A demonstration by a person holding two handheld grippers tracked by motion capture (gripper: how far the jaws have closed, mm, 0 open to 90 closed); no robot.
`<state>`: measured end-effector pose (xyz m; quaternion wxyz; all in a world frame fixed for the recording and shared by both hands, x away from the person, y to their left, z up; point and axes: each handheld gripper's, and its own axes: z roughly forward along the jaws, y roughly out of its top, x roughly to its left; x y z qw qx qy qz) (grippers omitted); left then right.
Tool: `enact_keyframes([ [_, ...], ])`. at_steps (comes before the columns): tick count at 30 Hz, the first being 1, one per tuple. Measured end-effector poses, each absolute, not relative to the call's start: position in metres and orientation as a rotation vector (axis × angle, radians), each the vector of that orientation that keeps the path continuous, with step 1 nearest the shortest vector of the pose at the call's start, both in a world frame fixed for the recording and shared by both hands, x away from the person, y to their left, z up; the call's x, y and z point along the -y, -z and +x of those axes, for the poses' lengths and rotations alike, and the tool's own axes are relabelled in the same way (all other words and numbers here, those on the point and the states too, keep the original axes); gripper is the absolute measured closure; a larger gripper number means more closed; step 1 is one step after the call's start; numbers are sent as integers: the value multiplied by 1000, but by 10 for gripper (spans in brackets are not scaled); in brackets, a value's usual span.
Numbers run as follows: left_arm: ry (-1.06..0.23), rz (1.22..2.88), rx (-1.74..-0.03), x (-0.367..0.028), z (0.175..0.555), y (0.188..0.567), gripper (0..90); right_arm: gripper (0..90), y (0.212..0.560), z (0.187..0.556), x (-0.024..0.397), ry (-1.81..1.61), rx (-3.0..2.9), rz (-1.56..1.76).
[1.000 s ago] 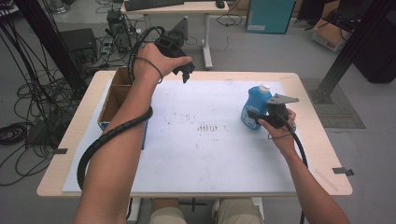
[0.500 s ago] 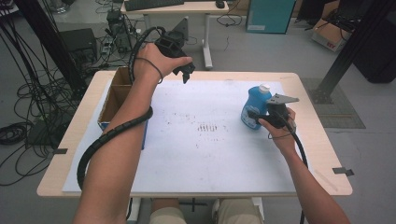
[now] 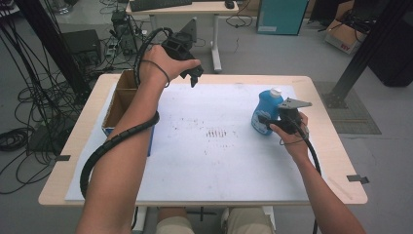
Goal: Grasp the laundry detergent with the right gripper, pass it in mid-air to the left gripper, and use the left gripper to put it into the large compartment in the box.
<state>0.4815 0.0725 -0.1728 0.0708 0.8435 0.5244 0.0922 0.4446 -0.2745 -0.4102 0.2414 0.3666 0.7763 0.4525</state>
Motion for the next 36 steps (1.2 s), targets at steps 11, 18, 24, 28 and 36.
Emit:
enact_keyframes([
  [11, -284, 2549, -1567, -71, 481, 172, 57, 411, 410, 445, 275, -1240, -2127, 1007],
  [18, -289, 2541, -1569, -71, 480, 171, 57, 413, 410, 445, 275, -1242, -2127, 1006],
  [24, -290, 2541, -1569, -71, 480, 171, 57, 415, 410, 445, 275, -1243, -2125, 1010],
  [28, -286, 2545, -1568, -71, 481, 171, 57, 418, 410, 445, 275, -1243, -2125, 1009],
  [36, -285, 2542, -1569, -72, 481, 172, 57, 423, 411, 444, 275, -1250, -2115, 1004],
])
